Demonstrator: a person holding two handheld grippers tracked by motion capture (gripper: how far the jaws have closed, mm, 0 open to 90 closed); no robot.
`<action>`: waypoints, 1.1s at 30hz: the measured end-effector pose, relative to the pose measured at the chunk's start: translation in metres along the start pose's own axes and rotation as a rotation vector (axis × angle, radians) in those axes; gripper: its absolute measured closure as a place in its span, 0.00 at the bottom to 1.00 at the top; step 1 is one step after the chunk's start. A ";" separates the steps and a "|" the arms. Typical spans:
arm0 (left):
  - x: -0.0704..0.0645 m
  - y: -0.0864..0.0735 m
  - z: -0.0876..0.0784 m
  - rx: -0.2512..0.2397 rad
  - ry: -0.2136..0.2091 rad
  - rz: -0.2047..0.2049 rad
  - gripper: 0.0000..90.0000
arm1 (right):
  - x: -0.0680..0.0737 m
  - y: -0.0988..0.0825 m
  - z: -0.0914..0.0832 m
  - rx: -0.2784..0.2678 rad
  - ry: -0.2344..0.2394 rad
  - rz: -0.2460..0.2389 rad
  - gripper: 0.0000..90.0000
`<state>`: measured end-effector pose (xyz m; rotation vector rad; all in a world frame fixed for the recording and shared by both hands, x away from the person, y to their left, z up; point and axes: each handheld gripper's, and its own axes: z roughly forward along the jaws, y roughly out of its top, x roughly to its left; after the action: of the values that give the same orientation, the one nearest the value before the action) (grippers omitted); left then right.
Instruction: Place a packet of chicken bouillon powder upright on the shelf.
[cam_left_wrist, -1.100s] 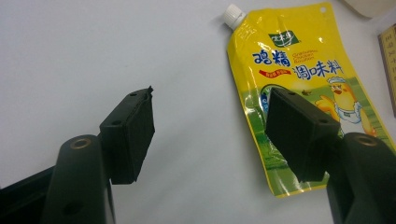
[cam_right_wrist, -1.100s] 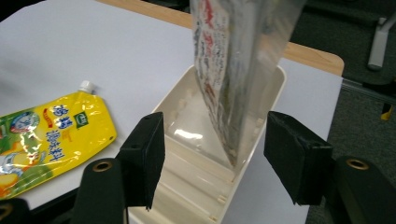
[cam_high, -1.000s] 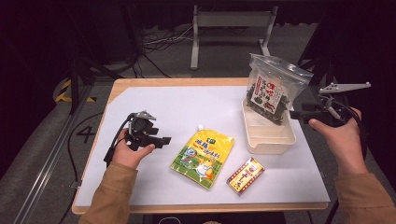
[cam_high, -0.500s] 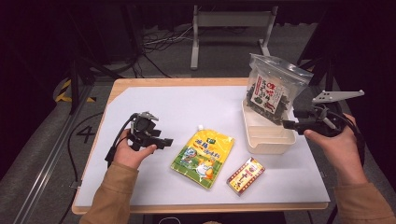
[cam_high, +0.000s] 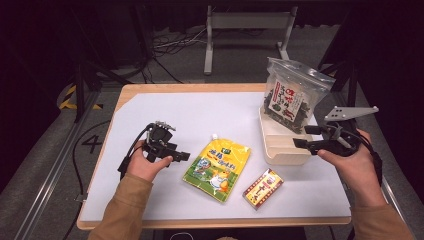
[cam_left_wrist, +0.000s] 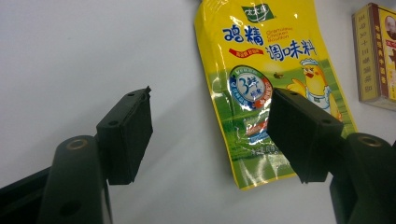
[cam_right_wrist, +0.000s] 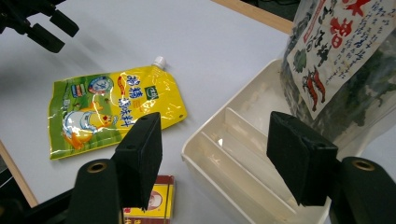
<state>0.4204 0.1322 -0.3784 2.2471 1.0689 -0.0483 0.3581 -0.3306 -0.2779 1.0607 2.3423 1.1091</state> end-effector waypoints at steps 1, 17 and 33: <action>0.000 0.000 0.002 0.007 0.001 0.008 0.35 | 0.001 0.000 0.000 0.000 0.003 -0.001 0.40; -0.002 0.005 0.022 0.084 -0.018 -0.039 0.34 | 0.011 -0.007 0.004 0.013 0.014 -0.025 0.39; -0.005 0.009 0.045 0.173 -0.053 -0.094 0.36 | 0.011 -0.013 0.004 0.018 0.016 -0.013 0.38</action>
<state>0.4337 0.0998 -0.4080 2.3325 1.1803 -0.2475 0.3469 -0.3254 -0.2902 1.0453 2.3721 1.0984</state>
